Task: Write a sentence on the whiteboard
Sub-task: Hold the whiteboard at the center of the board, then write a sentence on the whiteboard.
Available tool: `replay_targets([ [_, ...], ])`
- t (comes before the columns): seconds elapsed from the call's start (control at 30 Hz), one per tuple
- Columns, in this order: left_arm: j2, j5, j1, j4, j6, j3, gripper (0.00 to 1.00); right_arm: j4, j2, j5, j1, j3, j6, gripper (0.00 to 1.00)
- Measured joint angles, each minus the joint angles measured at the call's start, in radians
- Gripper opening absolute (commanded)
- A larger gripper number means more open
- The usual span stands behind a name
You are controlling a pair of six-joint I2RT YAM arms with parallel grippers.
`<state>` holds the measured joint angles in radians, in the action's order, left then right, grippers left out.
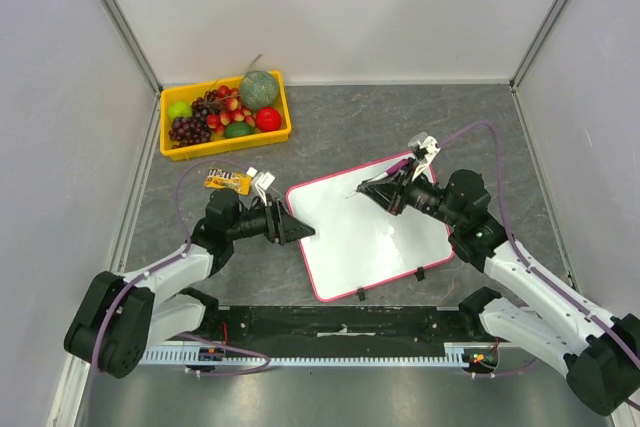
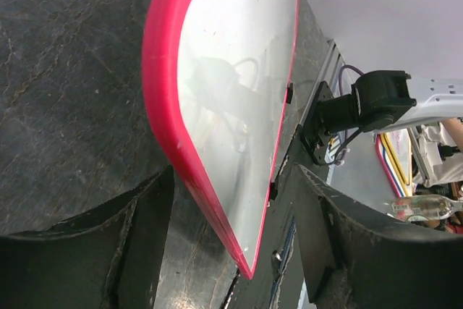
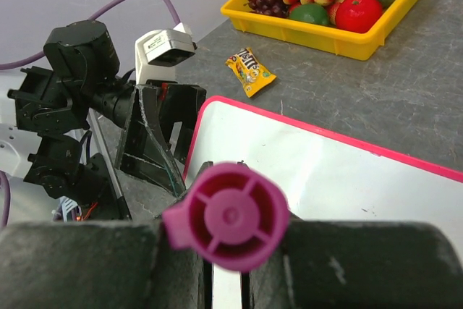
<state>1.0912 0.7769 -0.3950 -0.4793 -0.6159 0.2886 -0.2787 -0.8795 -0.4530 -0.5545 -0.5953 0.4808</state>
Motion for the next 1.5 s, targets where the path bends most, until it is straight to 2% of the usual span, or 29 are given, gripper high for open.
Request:
replay_targets([
  [0.13, 0.055, 0.034, 0.000, -0.084, 0.004, -0.001, 0.58, -0.032, -0.033, -0.014, 0.000, 0.000, -0.005, 0.00],
  [0.4, 0.152, 0.097, 0.000, -0.127, 0.057, 0.018, 0.14, -0.078, -0.077, -0.023, -0.001, 0.000, -0.045, 0.00],
  [0.5, 0.183, 0.169, 0.000, -0.115, 0.057, 0.067, 0.04, -0.088, -0.096, -0.023, -0.006, 0.000, -0.064, 0.00],
  [0.8, 0.257, 0.229, 0.006, -0.080, 0.073, 0.134, 0.02, -0.117, -0.143, 0.034, -0.090, 0.000, -0.116, 0.00],
  [1.03, 0.264, 0.229, 0.006, -0.064, 0.080, 0.143, 0.02, -0.178, -0.144, 0.163, -0.162, 0.000, -0.127, 0.00],
  [1.23, 0.264, 0.229, 0.006, -0.064, 0.080, 0.143, 0.02, -0.242, -0.187, 0.264, -0.182, 0.000, -0.127, 0.00],
  [1.5, 0.264, 0.229, 0.006, -0.064, 0.080, 0.143, 0.02, -0.264, -0.278, 0.294, -0.191, 0.000, -0.120, 0.00],
])
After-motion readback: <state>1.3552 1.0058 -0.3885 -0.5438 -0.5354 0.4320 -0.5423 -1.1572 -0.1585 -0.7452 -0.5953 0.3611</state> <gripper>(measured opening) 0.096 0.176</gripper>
